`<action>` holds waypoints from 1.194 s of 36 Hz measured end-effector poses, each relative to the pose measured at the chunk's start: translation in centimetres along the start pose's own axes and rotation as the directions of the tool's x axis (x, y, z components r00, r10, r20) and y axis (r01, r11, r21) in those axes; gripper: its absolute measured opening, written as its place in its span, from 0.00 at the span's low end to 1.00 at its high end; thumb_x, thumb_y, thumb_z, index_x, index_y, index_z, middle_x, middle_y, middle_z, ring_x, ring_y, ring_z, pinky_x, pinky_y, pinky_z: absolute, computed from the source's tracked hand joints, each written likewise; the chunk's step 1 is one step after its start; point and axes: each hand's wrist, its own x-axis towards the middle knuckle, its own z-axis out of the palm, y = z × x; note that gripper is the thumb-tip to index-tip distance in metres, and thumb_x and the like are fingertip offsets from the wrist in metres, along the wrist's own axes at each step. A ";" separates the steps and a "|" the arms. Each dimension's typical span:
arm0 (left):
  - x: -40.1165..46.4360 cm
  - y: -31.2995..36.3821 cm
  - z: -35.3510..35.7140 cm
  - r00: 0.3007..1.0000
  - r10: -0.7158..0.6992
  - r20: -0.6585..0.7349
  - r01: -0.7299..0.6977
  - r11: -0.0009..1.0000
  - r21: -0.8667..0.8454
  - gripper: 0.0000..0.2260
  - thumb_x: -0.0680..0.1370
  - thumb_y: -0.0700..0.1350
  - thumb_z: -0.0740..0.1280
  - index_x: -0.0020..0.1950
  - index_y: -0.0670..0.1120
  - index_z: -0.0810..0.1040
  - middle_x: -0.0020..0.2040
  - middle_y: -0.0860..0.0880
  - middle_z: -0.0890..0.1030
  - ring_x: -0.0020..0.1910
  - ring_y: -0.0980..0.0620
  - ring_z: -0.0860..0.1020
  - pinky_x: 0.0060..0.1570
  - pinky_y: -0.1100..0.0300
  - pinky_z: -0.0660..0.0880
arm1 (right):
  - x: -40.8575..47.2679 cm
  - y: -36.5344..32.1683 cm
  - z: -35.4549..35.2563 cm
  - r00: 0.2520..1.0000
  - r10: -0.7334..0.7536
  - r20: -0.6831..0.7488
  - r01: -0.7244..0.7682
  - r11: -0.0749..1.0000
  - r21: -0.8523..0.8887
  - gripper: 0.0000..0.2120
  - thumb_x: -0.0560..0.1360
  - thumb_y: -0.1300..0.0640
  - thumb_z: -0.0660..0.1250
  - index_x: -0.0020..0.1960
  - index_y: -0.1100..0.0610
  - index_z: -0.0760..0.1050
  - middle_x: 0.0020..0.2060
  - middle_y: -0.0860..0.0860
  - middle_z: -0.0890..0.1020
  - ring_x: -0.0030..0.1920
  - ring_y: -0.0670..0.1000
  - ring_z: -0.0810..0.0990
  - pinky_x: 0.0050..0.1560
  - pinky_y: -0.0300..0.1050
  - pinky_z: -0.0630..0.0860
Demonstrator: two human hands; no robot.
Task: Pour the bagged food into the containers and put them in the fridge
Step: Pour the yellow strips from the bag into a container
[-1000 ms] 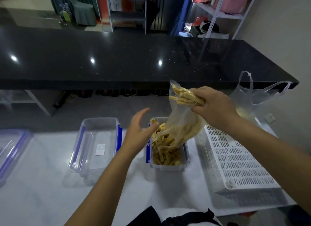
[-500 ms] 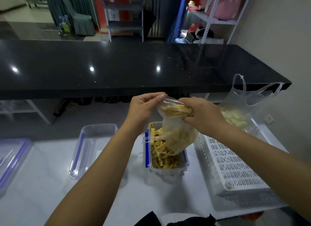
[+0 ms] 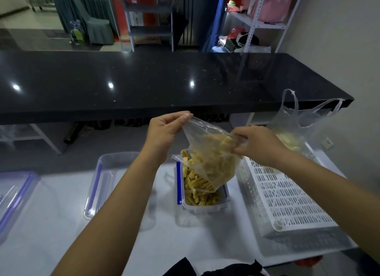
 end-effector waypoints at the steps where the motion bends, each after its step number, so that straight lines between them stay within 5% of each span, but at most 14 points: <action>1: 0.1 0.0 -0.2 1.000 0.001 -0.008 -0.002 1.000 -0.023 0.09 0.78 0.42 0.71 0.56 0.41 0.85 0.51 0.46 0.86 0.54 0.50 0.83 0.54 0.57 0.80 | -0.1 0.4 -0.2 1.000 0.011 0.003 -0.011 1.000 -0.013 0.06 0.71 0.49 0.74 0.42 0.48 0.78 0.37 0.44 0.80 0.43 0.52 0.78 0.42 0.47 0.69; 7: 0.3 -0.4 -0.6 1.000 0.008 0.007 -0.008 1.000 -0.024 0.09 0.78 0.42 0.71 0.56 0.41 0.84 0.51 0.47 0.86 0.54 0.50 0.84 0.53 0.59 0.81 | -0.9 2.4 -1.4 0.992 0.123 -0.017 -0.118 0.976 0.182 0.02 0.72 0.52 0.76 0.42 0.50 0.85 0.39 0.51 0.84 0.40 0.51 0.82 0.44 0.51 0.79; 11: 0.3 -0.3 -0.7 1.000 0.029 -0.006 -0.029 0.999 -0.032 0.09 0.77 0.43 0.72 0.56 0.41 0.85 0.51 0.46 0.86 0.53 0.51 0.84 0.53 0.59 0.80 | -1.0 2.8 -2.4 0.991 0.132 -0.014 -0.121 0.942 0.312 0.03 0.71 0.53 0.77 0.40 0.46 0.85 0.35 0.46 0.85 0.39 0.43 0.83 0.41 0.42 0.76; 26: 1.2 1.2 -1.1 0.998 0.054 0.040 -0.052 0.997 -0.051 0.08 0.78 0.45 0.70 0.55 0.44 0.85 0.51 0.46 0.86 0.53 0.49 0.84 0.51 0.59 0.81 | -0.4 1.7 -2.3 0.964 0.223 -0.148 -0.072 0.749 0.659 0.04 0.71 0.58 0.77 0.42 0.49 0.85 0.38 0.50 0.85 0.41 0.49 0.85 0.44 0.45 0.82; 32: 0.6 -2.4 -1.4 0.999 -0.020 0.030 0.022 0.998 -0.066 0.10 0.78 0.44 0.70 0.57 0.43 0.84 0.51 0.44 0.86 0.52 0.49 0.84 0.49 0.60 0.80 | -2.9 1.8 4.7 0.879 0.447 0.166 -0.355 0.380 0.854 0.35 0.63 0.52 0.78 0.68 0.53 0.73 0.61 0.51 0.79 0.57 0.54 0.81 0.57 0.58 0.81; 35: 0.5 -3.1 -1.6 1.000 -0.011 0.027 0.014 0.994 -0.106 0.15 0.75 0.48 0.72 0.58 0.42 0.84 0.54 0.42 0.85 0.56 0.45 0.83 0.55 0.55 0.79 | -3.6 1.8 7.7 0.855 0.464 0.232 -0.382 0.259 0.887 0.21 0.70 0.55 0.76 0.62 0.50 0.79 0.58 0.51 0.82 0.59 0.54 0.80 0.60 0.61 0.79; 38: 0.9 -3.3 -2.1 0.994 0.010 0.111 -0.001 0.997 -0.080 0.19 0.73 0.52 0.75 0.63 0.51 0.82 0.59 0.45 0.84 0.60 0.46 0.81 0.60 0.52 0.78 | -3.6 1.6 9.3 0.852 0.492 0.177 -0.325 0.233 0.916 0.07 0.76 0.58 0.71 0.53 0.52 0.85 0.49 0.50 0.87 0.55 0.53 0.84 0.51 0.52 0.83; 41: 1.9 -4.3 -2.5 0.958 -0.108 0.267 0.109 0.994 0.009 0.38 0.68 0.50 0.80 0.73 0.63 0.67 0.70 0.53 0.75 0.66 0.52 0.76 0.64 0.54 0.75 | -3.1 1.1 9.5 0.841 0.520 0.149 -0.271 0.168 0.948 0.06 0.78 0.58 0.69 0.49 0.54 0.86 0.47 0.52 0.87 0.51 0.52 0.86 0.42 0.44 0.82; 43: 2.4 -5.4 -2.1 0.931 -0.218 0.294 0.164 0.967 0.197 0.43 0.68 0.46 0.80 0.77 0.62 0.61 0.73 0.54 0.70 0.69 0.53 0.71 0.64 0.53 0.73 | -2.8 0.8 9.5 0.832 0.530 0.166 -0.272 0.128 0.954 0.06 0.78 0.58 0.69 0.50 0.56 0.85 0.48 0.54 0.87 0.51 0.55 0.86 0.44 0.48 0.82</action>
